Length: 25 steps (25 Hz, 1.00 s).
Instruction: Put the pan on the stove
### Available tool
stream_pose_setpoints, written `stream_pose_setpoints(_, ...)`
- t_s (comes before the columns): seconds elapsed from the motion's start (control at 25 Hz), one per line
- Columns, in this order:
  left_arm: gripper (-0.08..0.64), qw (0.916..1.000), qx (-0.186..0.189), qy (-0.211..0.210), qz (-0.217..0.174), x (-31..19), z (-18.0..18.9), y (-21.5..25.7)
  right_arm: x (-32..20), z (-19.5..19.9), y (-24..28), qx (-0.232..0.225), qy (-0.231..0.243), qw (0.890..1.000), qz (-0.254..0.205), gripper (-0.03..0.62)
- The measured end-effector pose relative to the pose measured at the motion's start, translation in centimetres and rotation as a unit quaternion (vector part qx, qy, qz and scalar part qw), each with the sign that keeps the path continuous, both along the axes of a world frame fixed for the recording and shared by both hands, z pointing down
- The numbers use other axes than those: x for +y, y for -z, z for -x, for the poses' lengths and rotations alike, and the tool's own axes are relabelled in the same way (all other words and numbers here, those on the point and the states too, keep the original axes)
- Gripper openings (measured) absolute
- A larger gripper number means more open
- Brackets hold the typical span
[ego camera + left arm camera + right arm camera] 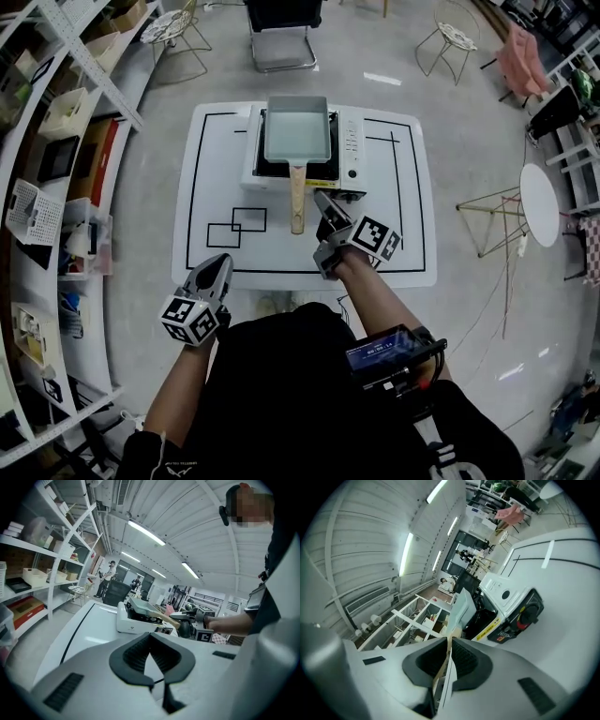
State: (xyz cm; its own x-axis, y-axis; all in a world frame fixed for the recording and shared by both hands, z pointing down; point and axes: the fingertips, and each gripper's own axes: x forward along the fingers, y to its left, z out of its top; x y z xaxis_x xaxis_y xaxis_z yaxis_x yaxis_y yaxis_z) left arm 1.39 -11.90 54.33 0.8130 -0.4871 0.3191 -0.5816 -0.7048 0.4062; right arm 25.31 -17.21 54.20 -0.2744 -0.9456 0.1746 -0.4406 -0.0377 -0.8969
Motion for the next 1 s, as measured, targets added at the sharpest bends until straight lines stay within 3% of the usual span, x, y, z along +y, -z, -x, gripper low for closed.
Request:
stream_pose_setpoints(0.24,0.009,0.999,0.01,-0.042,-0.009,-0.1,-1.5,0.6,3.1,-1.3,0.6,0.09,-0.013,0.996,0.003,0.031)
stream_pose_setpoints(0.6,0.009,0.995,0.019,-0.095,-0.021,0.2,-3.0,1.4,8.1,-2.1,1.2,0.187,-0.03,0.982,0.003,0.026)
stream_pose_setpoints(0.84,0.009,0.9929,0.019,-0.117,-0.012,1.1,-3.7,1.2,11.1,-1.2,1.5,0.29,-0.004,0.957,0.005,0.026)
stream_pose_setpoints(1.0,0.009,0.991,0.017,-0.132,-0.014,1.6,-4.3,1.5,12.3,-0.7,1.5,0.326,0.004,0.945,0.005,0.026)
